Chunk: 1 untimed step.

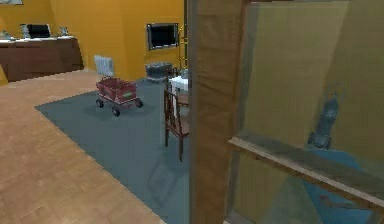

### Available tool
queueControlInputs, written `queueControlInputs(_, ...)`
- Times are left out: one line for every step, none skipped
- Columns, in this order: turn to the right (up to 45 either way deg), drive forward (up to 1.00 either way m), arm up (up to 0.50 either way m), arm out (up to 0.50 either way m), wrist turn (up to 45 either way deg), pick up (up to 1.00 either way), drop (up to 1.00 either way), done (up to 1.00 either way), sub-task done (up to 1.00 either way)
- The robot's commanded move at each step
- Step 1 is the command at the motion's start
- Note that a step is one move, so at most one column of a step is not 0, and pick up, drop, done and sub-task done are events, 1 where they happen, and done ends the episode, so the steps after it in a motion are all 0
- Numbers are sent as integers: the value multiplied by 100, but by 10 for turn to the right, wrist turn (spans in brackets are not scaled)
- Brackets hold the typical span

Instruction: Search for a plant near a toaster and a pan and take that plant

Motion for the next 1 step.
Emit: queueControlInputs(-420,0,0,0,0,0,0,0,0)
